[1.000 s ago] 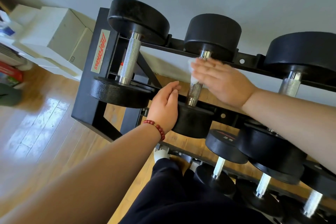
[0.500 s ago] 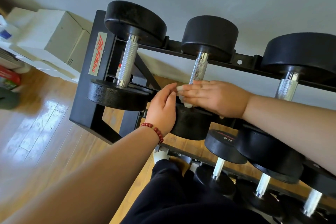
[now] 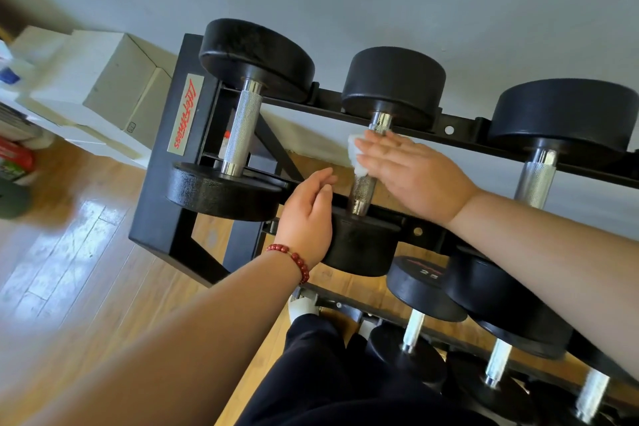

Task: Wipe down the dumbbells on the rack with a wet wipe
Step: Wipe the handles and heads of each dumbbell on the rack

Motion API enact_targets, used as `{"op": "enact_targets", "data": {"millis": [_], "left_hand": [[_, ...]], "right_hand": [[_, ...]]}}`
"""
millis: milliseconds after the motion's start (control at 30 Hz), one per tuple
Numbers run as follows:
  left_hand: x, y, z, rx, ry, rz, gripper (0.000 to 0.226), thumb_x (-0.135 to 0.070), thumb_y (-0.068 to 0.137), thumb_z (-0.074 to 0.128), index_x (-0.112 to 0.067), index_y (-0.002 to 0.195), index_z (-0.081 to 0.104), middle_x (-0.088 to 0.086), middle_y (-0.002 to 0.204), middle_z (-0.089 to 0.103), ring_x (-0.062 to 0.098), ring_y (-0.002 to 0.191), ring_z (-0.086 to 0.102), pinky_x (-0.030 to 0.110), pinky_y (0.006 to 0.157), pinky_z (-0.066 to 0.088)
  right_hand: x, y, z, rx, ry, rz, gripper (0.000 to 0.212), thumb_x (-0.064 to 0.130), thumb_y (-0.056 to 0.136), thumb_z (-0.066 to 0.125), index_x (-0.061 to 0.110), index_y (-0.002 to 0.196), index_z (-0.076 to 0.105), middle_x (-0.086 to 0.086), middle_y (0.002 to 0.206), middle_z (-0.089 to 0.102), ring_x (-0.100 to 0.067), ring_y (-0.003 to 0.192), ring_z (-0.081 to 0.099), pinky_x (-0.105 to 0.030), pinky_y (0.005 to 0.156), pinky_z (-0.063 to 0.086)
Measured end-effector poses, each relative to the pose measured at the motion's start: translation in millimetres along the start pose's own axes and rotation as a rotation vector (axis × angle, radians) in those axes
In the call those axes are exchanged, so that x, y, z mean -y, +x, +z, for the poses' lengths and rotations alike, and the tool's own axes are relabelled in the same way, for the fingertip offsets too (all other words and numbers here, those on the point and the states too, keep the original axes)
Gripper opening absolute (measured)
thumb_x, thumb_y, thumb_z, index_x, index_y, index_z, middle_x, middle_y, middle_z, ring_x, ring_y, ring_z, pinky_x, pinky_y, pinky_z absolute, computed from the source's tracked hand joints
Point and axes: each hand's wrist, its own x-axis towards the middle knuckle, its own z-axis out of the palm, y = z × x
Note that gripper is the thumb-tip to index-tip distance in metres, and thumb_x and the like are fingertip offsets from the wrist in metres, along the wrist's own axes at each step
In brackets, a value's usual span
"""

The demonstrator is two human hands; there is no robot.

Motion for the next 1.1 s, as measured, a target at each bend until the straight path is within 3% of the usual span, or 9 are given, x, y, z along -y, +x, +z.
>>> {"op": "enact_targets", "data": {"millis": [67, 167, 300, 500, 633, 800, 867, 1100], "left_hand": [[0, 0, 0, 0.001, 0.003, -0.001, 0.036, -0.022, 0.104, 0.036, -0.025, 0.137, 0.05, -0.016, 0.123, 0.057, 0.003, 0.122, 0.05, 0.028, 0.109, 0.036], [0, -1, 0, 0.0, 0.002, -0.002, 0.036, -0.023, 0.104, 0.036, -0.024, 0.138, 0.049, -0.011, 0.129, 0.057, 0.005, 0.124, 0.049, 0.029, 0.11, 0.036], [-1, -1, 0, -0.004, -0.006, -0.011, 0.036, -0.024, 0.104, 0.036, -0.025, 0.138, 0.049, -0.011, 0.129, 0.057, 0.005, 0.123, 0.05, 0.027, 0.109, 0.036], [-2, -1, -1, 0.02, 0.051, -0.004, 0.039, -0.03, 0.105, 0.034, -0.024, 0.141, 0.046, -0.006, 0.138, 0.053, 0.008, 0.129, 0.046, 0.027, 0.11, 0.033], [-13, -2, -1, 0.008, 0.074, -0.015, 0.043, -0.035, 0.104, 0.034, -0.021, 0.144, 0.042, -0.004, 0.143, 0.047, 0.005, 0.127, 0.041, 0.02, 0.1, 0.028], [-39, 7, 6, -0.032, 0.165, 0.129, 0.039, -0.032, 0.105, 0.03, -0.014, 0.133, 0.052, -0.013, 0.114, 0.047, -0.001, 0.107, 0.04, 0.017, 0.093, 0.033], [-41, 9, 9, -0.033, 0.192, 0.124, 0.038, -0.031, 0.105, 0.03, -0.012, 0.127, 0.054, -0.015, 0.105, 0.044, 0.0, 0.1, 0.04, 0.013, 0.082, 0.032], [-37, 12, 10, -0.048, 0.211, 0.105, 0.038, -0.032, 0.104, 0.033, -0.016, 0.132, 0.052, -0.007, 0.122, 0.053, 0.009, 0.12, 0.046, 0.022, 0.098, 0.032]], "right_hand": [[4, 1, 1, -0.034, 0.015, 0.031, 0.036, 0.005, 0.096, 0.043, -0.001, 0.128, 0.058, -0.019, 0.138, 0.053, -0.031, 0.133, 0.045, -0.042, 0.115, 0.03], [9, -3, 1, 0.053, 0.03, -0.061, 0.04, 0.006, 0.095, 0.041, 0.002, 0.131, 0.057, -0.015, 0.14, 0.053, -0.024, 0.136, 0.041, -0.038, 0.117, 0.028], [-2, 9, -2, -0.004, -0.086, -0.019, 0.034, -0.003, 0.089, 0.054, -0.002, 0.122, 0.063, -0.018, 0.133, 0.058, -0.032, 0.128, 0.052, -0.045, 0.109, 0.035], [11, 5, -2, -0.009, -0.076, 0.016, 0.033, -0.001, 0.091, 0.052, -0.002, 0.123, 0.063, -0.02, 0.132, 0.059, -0.034, 0.126, 0.054, -0.048, 0.107, 0.04], [19, 8, -26, -0.192, -0.135, 0.057, 0.032, 0.005, 0.096, 0.044, -0.005, 0.119, 0.064, -0.022, 0.128, 0.061, -0.034, 0.122, 0.057, -0.046, 0.104, 0.043], [7, 22, -58, -0.417, -0.297, 0.006, 0.024, 0.0, 0.098, 0.052, -0.007, 0.117, 0.065, -0.021, 0.127, 0.062, -0.034, 0.121, 0.057, -0.047, 0.103, 0.046], [-9, 26, -57, -0.376, -0.331, -0.004, 0.025, -0.002, 0.095, 0.055, -0.007, 0.118, 0.064, -0.021, 0.128, 0.061, -0.035, 0.122, 0.057, -0.046, 0.105, 0.043], [-35, 52, -43, -0.228, -0.268, 0.013, 0.033, 0.004, 0.095, 0.046, -0.004, 0.123, 0.062, -0.021, 0.133, 0.058, -0.036, 0.125, 0.054, -0.045, 0.108, 0.038]]}}
